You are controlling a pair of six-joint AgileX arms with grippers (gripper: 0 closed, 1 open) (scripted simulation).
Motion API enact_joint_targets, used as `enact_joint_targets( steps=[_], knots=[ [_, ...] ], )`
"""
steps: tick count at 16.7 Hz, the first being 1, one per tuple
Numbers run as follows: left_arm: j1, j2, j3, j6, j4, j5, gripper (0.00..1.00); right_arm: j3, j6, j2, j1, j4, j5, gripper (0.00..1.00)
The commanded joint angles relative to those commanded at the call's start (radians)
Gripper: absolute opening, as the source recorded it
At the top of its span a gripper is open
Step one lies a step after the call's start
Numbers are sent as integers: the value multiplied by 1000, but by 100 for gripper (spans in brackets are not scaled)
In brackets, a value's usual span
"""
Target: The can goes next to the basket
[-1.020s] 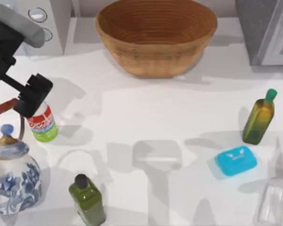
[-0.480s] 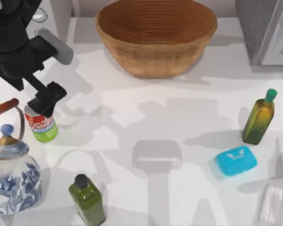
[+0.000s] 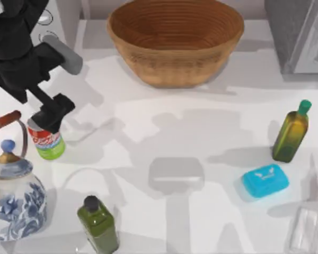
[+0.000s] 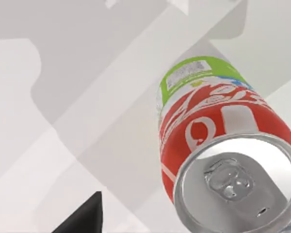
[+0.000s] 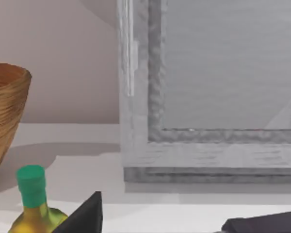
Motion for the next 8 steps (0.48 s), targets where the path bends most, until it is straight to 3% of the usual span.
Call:
enact_joint_targets(
  steps=[8],
  knots=[
    [5, 52, -147, 3, 196, 0, 100, 0, 0, 0, 0, 0, 0, 100]
  ],
)
